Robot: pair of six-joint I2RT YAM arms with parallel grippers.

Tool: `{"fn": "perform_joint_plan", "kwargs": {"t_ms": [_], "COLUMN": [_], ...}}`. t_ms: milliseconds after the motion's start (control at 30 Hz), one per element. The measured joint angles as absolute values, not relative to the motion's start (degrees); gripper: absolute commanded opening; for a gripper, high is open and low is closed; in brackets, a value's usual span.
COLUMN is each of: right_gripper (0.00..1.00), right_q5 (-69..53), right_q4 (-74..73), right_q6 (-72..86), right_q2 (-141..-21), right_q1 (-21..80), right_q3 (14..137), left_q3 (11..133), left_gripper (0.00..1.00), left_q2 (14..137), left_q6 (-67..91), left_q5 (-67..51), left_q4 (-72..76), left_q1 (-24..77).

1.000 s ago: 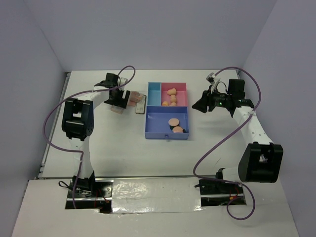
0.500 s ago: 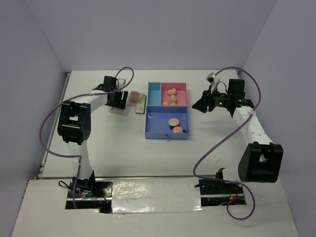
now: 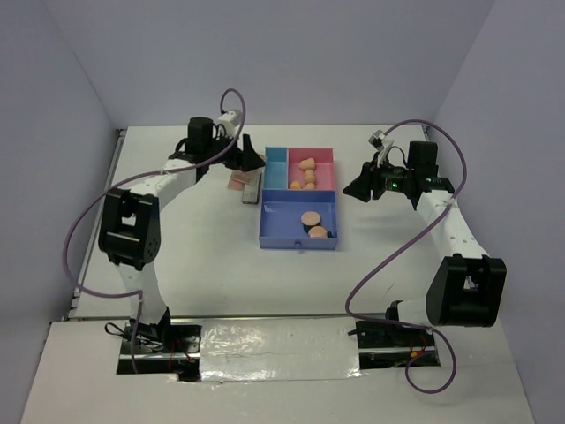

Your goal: Organize the makeup

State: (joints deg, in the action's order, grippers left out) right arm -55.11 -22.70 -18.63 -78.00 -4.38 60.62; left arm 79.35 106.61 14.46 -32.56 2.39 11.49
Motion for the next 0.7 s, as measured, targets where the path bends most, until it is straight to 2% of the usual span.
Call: {"fn": "perform_joint_plan", "kwargs": {"t_ms": [333, 500, 533, 633, 700], "right_gripper": [0.51, 0.51, 0.51, 0.51, 0.51], "right_q5": [-55.07, -55.09, -55.09, -55.09, -55.09], "right_q4": [-22.68, -22.70, -22.70, -22.70, -22.70], "right_q6": [-18.65, -18.68, -18.68, -18.70, -18.70], "right_q2": [-77.97, -77.97, -77.97, -77.97, -77.97], "right_q1": [-4.38, -4.38, -4.38, -4.38, -4.38], "right_q3": [60.62, 60.62, 60.62, 60.62, 60.62], "left_q3": [95.72, 101.89, 102.41, 103.20, 103.88], "left_gripper": [0.24, 0.40, 0.49, 0.57, 0.68], "left_q2": [124.16, 130.13, 130.58, 131.81, 132.53], "left_q6": [23.40, 25.80, 25.85, 25.76, 25.69], "left_q5": [-41.74, -41.95, -41.85, -41.21, -40.77], "left_q4": [12.47, 13.78, 13.74, 13.78, 13.72], "left_q1": [16.71, 16.71, 16.69, 16.64, 16.67]}}
